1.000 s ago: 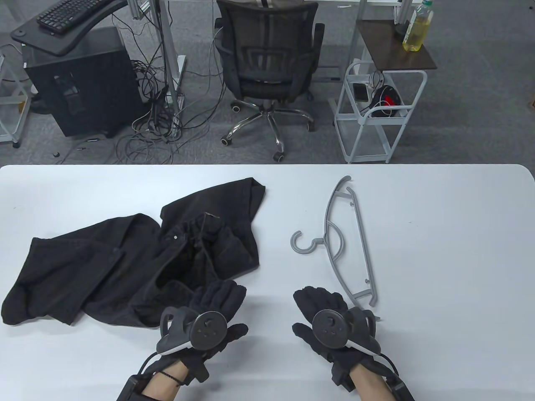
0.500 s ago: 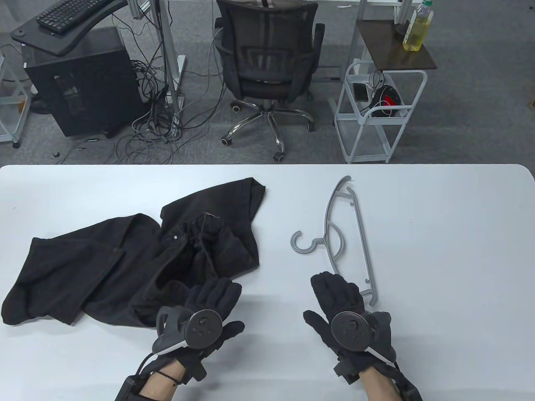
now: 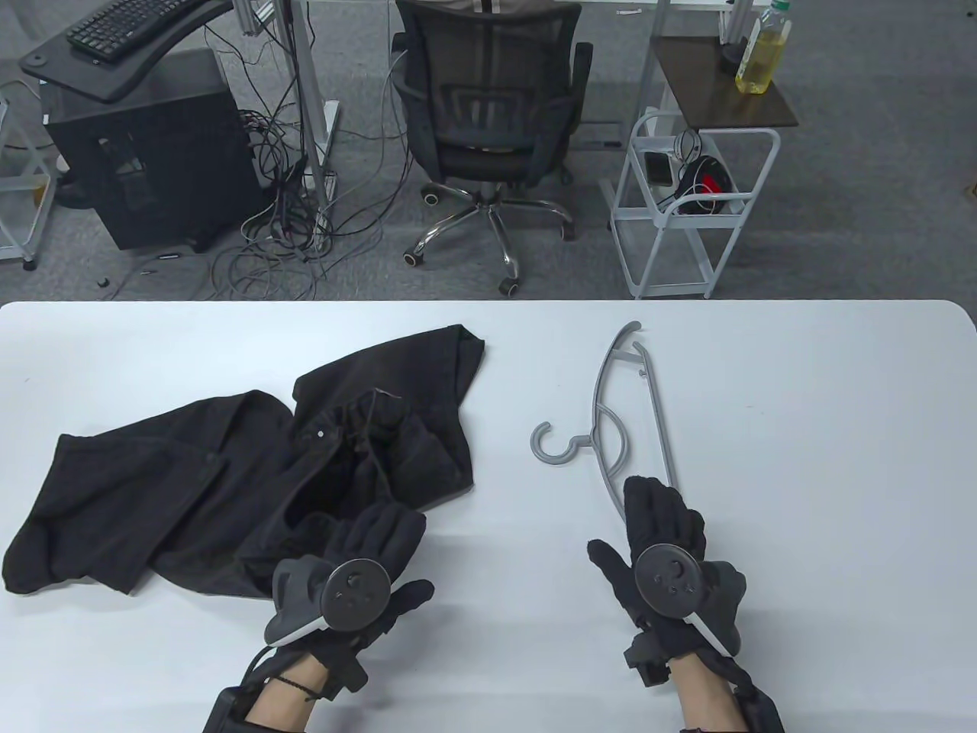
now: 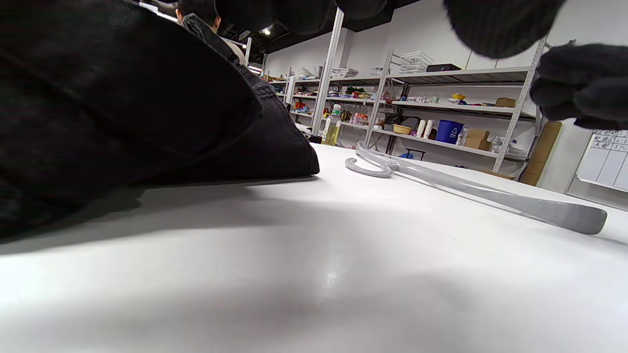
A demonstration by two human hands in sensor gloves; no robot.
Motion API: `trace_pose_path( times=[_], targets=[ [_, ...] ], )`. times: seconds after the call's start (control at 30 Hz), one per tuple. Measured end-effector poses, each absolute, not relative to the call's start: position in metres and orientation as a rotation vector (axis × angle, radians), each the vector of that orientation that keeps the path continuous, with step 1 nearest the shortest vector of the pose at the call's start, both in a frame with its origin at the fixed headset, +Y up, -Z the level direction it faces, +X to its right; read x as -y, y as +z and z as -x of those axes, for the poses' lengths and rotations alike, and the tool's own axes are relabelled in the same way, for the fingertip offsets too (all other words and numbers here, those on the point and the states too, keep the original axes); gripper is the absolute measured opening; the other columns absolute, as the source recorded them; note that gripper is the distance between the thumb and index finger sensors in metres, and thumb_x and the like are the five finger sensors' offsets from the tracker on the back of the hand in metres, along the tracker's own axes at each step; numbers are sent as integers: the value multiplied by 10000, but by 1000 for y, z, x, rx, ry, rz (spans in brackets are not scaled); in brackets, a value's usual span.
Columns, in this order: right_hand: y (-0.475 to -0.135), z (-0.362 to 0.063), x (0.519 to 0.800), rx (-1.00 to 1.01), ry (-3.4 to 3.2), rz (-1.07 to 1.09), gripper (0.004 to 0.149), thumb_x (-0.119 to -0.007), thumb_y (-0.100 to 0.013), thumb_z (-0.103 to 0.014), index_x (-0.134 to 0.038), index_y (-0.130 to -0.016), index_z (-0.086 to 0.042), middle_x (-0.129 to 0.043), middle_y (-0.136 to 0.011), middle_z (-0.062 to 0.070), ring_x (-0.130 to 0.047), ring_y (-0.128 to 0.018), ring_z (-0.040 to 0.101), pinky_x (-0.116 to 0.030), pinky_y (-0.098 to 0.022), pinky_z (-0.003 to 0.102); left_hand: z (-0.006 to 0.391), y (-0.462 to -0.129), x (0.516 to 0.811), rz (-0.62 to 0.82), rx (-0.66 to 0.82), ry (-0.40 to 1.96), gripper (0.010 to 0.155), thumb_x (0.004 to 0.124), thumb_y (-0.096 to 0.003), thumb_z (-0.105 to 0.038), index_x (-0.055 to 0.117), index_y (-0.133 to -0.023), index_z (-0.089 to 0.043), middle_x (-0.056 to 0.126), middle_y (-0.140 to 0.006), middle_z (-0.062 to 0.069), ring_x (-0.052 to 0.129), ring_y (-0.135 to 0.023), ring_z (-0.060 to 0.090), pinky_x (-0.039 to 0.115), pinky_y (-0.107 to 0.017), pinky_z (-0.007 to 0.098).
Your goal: Hang trousers on hanger
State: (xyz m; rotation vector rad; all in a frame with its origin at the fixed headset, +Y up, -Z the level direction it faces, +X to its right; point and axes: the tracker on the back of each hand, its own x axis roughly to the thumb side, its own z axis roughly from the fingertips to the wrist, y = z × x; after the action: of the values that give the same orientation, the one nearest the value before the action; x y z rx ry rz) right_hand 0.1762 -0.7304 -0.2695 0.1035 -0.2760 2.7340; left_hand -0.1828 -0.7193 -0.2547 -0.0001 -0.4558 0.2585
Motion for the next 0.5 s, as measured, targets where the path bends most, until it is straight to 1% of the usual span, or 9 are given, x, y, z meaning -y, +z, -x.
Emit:
trace_pose_path(
  times=[0.27,0.5],
  targets=[
    [-283,-189,755,114,2744,53,876,-750,-438,-562,-232,-1075,-256,-319,-1172,89,-392,-1072,372,-352,-754,573,185,-256,720,-3,451,267,815,686,-482,-601,372,-1117,-200,426,-1177,107,487,-1080,417,479,-714,657],
    [-289,-190,775,-70,2802,90,885,-754,-443,-549,-204,-1070,-252,-310,-1173,98,-388,-1075,377,-345,-758,579,185,-256,721,-1,450,269,818,686,-484,-600,361,-1119,-200,425,-1178,106,486,-1082,415,477,-715,658]
  ],
)
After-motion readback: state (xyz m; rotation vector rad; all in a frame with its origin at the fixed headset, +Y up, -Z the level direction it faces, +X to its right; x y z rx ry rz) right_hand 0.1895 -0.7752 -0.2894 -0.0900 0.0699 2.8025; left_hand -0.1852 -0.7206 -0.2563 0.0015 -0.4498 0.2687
